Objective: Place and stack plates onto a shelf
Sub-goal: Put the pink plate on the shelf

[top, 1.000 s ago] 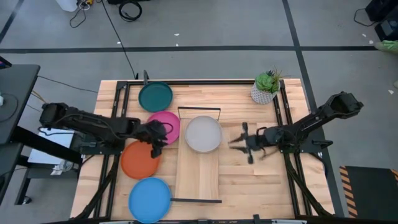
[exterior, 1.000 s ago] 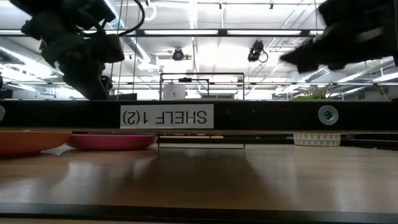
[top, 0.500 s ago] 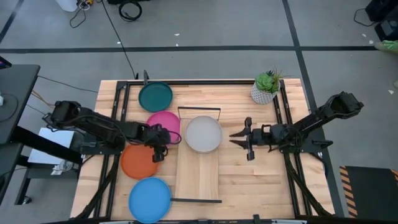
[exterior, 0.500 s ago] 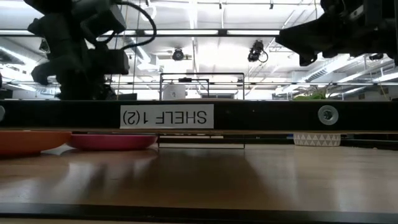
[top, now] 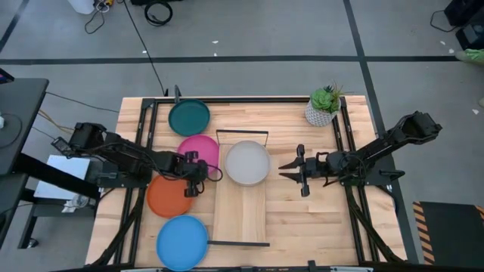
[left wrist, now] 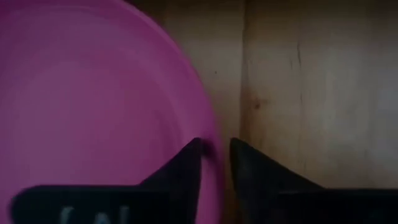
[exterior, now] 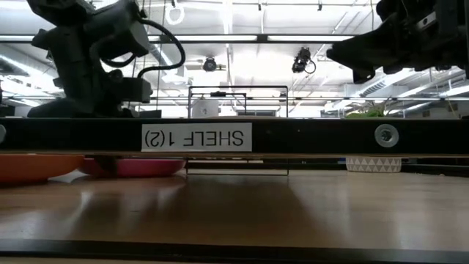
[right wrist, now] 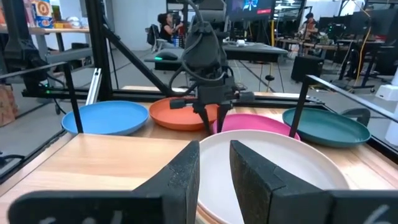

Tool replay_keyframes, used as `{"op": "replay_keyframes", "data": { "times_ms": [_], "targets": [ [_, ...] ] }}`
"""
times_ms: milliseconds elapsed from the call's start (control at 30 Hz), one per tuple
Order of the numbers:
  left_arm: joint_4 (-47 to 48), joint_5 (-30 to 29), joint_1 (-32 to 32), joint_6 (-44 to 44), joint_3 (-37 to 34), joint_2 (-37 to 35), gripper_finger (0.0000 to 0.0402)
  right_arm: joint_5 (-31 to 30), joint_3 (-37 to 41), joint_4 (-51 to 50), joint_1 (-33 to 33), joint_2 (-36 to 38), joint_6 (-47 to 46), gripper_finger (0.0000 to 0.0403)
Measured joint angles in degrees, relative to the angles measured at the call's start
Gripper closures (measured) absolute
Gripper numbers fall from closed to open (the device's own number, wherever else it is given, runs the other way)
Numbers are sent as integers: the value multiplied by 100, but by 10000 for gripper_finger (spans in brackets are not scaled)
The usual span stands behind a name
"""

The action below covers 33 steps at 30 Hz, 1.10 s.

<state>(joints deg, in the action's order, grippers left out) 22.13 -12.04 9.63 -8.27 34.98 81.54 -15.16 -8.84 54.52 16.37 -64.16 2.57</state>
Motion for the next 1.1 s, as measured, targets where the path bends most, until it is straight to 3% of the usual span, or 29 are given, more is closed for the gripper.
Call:
{"op": "replay_keyframes", "data": {
  "times_ms": [167,367,633,833,1100],
  "targets": [
    [201,-93,-22,-19,51,-79,386,0,0,-83,-1,0,-2,308],
    [1284,-38,-53,-156,744,-72,385,-225,0,-405,-56,0,-707,308],
    [2584,171,-51,-333,1471,-70,385,-472,-218,-1854,-570,-77,-1583,309],
    [3431,229,-51,-461,1769,-70,385,-422,-232,-1948,-823,-446,-1939,309],
    [3879,740,-38,-472,2373,-70,385,-158,-244,-1813,-1171,-1034,-2338,309]
  ]
}}
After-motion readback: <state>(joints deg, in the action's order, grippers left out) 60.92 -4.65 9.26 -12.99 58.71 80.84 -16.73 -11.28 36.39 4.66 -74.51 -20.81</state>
